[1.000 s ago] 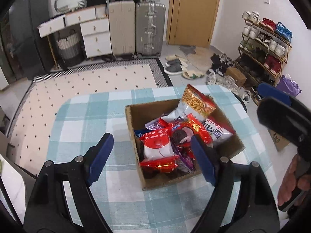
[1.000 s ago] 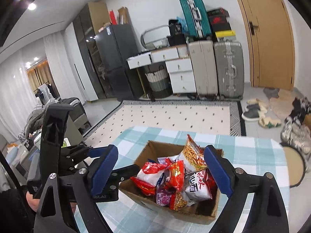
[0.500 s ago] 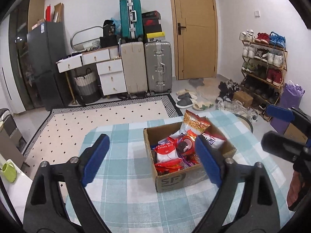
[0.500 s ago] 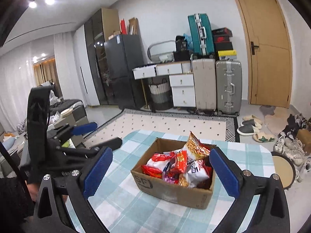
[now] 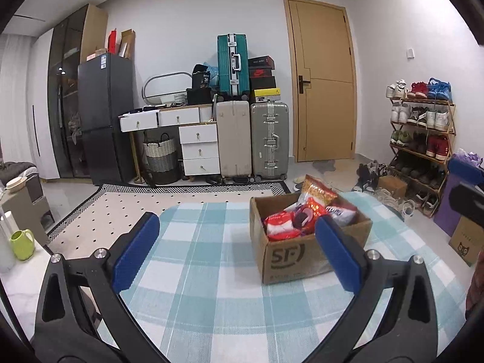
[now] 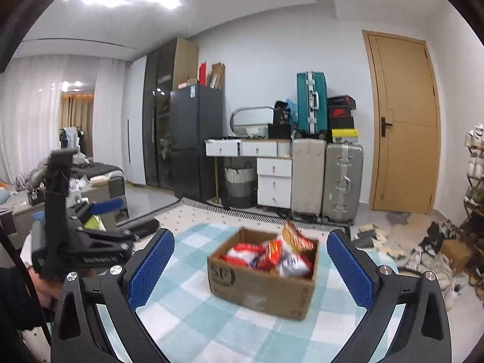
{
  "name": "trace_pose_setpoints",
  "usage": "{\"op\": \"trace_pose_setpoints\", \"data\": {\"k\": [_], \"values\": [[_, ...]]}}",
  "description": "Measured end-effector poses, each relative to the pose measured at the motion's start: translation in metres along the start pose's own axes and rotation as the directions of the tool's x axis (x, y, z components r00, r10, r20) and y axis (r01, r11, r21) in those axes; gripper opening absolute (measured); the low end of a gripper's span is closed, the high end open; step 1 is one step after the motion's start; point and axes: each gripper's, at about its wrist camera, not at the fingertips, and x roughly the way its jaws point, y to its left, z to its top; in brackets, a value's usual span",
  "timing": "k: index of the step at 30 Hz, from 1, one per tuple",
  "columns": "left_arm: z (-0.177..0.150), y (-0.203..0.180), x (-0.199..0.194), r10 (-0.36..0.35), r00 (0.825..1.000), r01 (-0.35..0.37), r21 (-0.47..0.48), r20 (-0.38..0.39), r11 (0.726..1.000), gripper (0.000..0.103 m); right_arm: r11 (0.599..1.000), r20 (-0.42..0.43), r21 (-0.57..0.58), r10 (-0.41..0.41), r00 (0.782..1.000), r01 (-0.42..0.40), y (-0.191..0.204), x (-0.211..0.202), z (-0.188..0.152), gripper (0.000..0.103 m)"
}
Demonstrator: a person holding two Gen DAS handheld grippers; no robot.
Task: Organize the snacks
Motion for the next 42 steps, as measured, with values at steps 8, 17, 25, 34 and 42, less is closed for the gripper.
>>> {"op": "trace_pose_setpoints", "data": {"k": [8,17,25,34,42], "values": [[-0.059,0.010,0.004,0.020,1.000,-0.019,0.027,-0.024,0.999,0.103,0.993,-0.078,0.087,-0.071,0.994,0.078,-0.015,0.008,-0.070,0.103],[-0.113,0.021,0.031,0.049,0.998,-0.049,-0.004,-0.042,0.999,0.103,0.981,-0.077,0.111,-0.152,0.985,0.160,-0.034,0.012,-0.119,0.103],[-0.120,0.034,0.040,0.005,0.999,-0.009,-0.087,-0.045,0.996,0.103,0.972,-0.066,0.076,-0.217,0.974,0.222,-0.031,0.009,-0.123,0.103],[-0.121,0.024,0.041,0.002,1.000,-0.002,-0.035,-0.026,0.999,0.103,0.967,-0.047,0.069,-0.242,0.969,0.245,-0.030,0.004,-0.121,0.103],[-0.121,0.017,0.037,-0.003,1.000,0.002,-0.018,-0.027,1.000,0.103,0.970,-0.027,0.081,-0.229,0.973,0.230,-0.029,-0.003,-0.121,0.103]]}}
